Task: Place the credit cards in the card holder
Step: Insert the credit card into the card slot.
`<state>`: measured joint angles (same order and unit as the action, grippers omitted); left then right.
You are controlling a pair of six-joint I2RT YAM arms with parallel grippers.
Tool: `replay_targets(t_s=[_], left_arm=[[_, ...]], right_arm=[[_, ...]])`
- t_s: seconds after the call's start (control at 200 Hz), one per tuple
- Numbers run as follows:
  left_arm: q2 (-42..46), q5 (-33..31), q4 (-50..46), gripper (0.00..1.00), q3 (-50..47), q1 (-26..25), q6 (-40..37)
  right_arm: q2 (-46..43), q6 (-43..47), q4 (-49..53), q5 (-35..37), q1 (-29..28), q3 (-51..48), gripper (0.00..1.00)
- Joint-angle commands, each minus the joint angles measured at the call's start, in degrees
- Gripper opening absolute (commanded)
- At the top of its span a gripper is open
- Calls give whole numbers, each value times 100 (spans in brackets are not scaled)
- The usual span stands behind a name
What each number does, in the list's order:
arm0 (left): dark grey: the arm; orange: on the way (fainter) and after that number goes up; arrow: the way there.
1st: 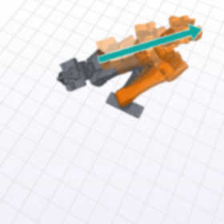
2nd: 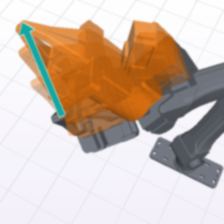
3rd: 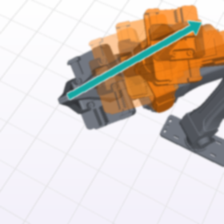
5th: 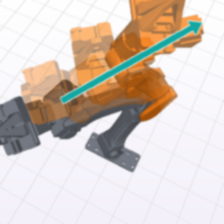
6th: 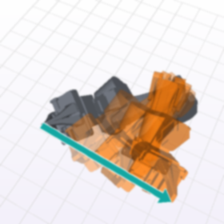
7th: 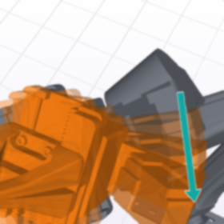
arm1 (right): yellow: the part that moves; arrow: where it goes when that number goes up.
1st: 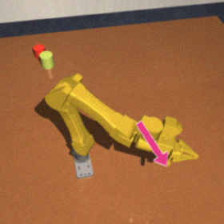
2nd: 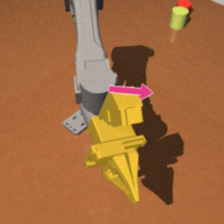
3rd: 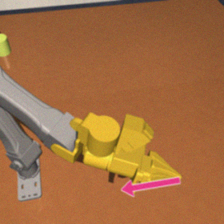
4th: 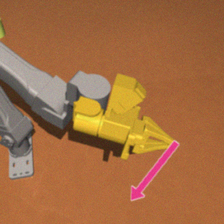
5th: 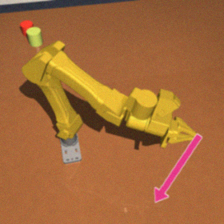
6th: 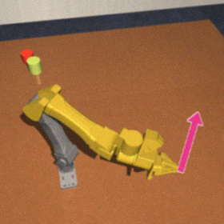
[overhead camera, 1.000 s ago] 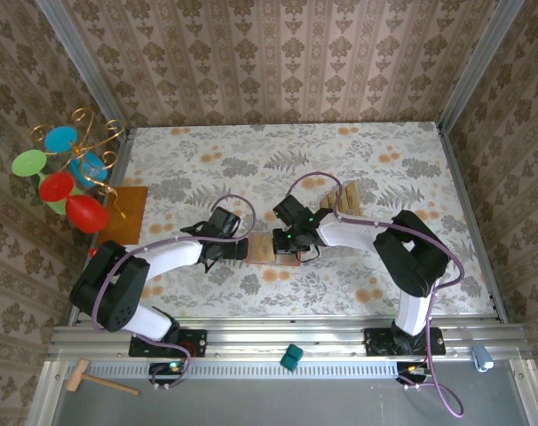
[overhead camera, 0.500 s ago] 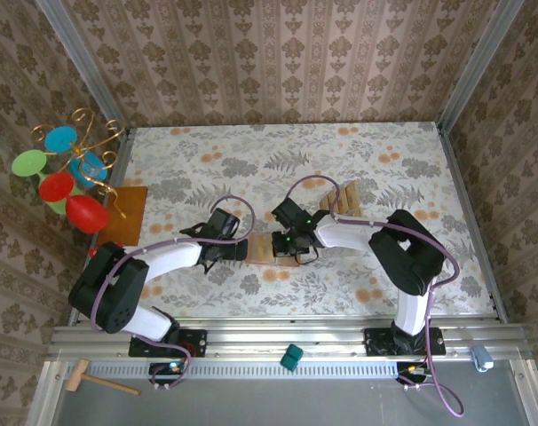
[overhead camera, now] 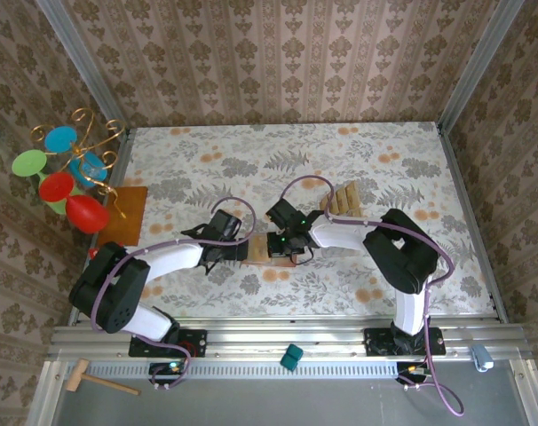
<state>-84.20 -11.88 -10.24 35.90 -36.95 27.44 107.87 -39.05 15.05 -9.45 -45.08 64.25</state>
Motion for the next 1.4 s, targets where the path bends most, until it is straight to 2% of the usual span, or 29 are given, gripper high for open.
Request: replay_targets(t_s=[0.0,0.5,0.945,1.395], left_arm=[[-298,309,99,98,-228,-110,182],[-308,310,211,98,-303,-201,256],[492,266,-482,99,-76,139,28],[360,202,-454,99,-71,250,-11]], right_arm=[[182,-33,129,-4,-105,223,0],[445,-42,187,-42,-264,545,0],[-473,55,370,242,97,-109,3],[-376,-197,173,85,83,50,2]])
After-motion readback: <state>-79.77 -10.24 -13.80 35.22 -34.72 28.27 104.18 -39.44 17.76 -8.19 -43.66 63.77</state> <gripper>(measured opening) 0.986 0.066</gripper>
